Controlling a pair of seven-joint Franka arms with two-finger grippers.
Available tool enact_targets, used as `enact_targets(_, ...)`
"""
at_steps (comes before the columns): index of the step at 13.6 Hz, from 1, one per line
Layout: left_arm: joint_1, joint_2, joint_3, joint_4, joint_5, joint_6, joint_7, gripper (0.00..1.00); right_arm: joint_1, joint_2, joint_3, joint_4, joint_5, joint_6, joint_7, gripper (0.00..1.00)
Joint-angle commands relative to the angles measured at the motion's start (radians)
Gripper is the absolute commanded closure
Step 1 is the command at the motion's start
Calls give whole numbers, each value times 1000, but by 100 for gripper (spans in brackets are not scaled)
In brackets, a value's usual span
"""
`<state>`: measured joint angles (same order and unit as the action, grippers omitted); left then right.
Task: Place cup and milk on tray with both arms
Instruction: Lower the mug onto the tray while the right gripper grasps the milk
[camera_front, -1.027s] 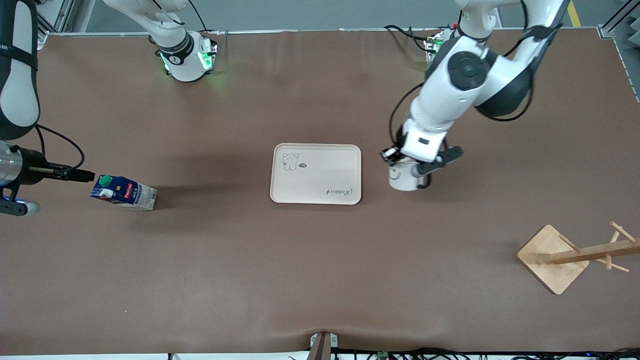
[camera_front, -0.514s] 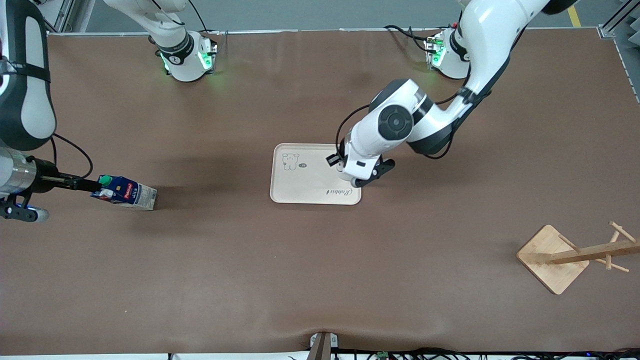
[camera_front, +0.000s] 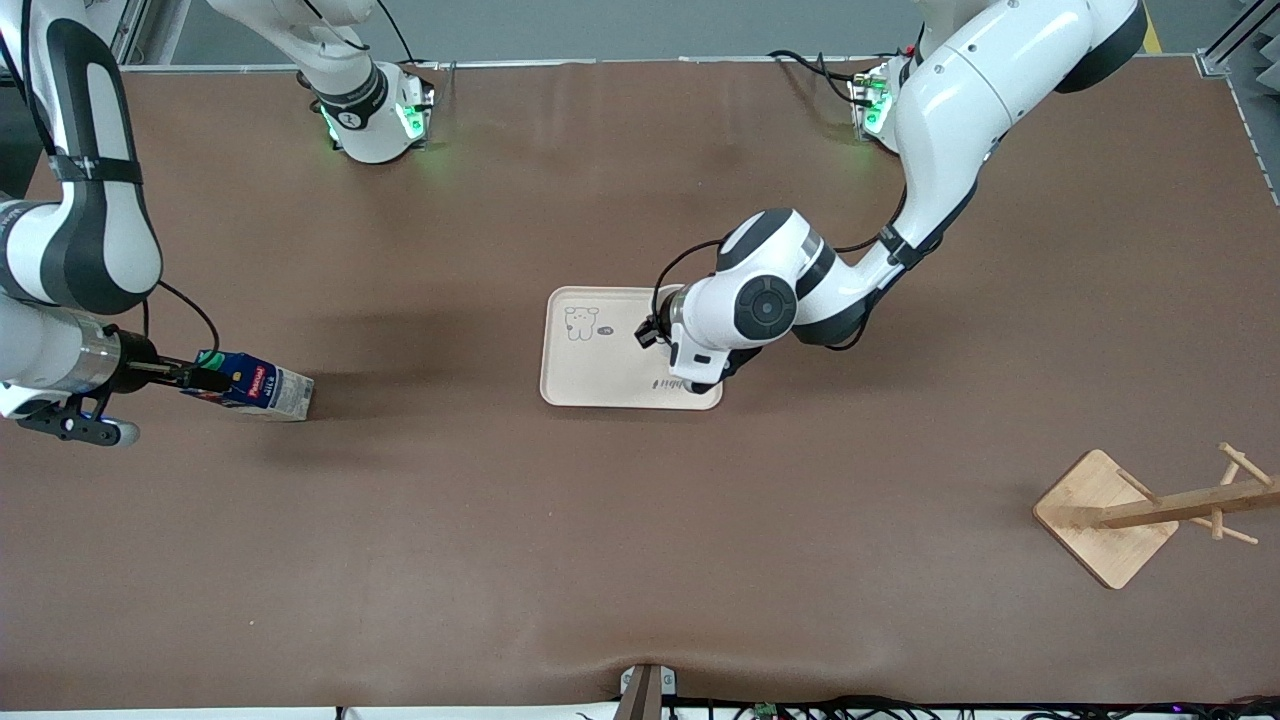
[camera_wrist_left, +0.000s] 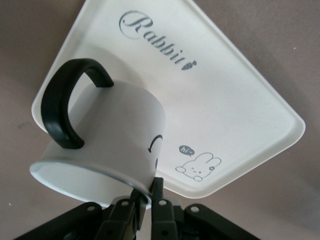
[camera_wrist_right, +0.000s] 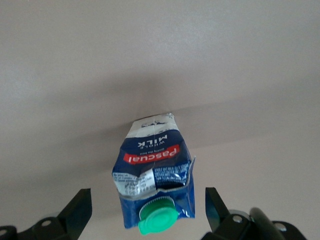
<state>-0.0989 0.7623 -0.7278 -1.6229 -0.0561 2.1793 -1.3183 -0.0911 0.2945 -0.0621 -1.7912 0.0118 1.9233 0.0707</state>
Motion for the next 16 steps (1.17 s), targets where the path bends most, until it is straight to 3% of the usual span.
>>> enact_targets(1,-10,12,2,28,-33,-29,-15,100,-12,-37,11,-85,8,58,-3,0)
enact_targets(5,-8,48,10,31,-33,-58,-18,100,-22,-37,13,-151,8,151,-45,2)
enact_targets(9,-5,66,31,32,-33,-87,-16,100,-22,-40,11,-154,8,138,-46,85)
enact_targets(10,-4,68,33,32,-34,-90,-16,100,-19,-47,13,-148,8,126,-46,100)
enact_targets(11,-4,68,34,34,-53,-98,-16,89,-16,-51,13,-128,8,97,-45,100)
enact_targets(12,1,68,39,46,-71,-101,-16,56,-15,-48,13,-91,8,57,-43,100)
enact_targets(14,5,66,39,84,-85,-143,-15,0,-13,-37,15,7,8,-36,-45,100)
enact_targets(16,4,60,39,112,-88,-150,-16,0,2,-34,15,91,8,-98,-45,100)
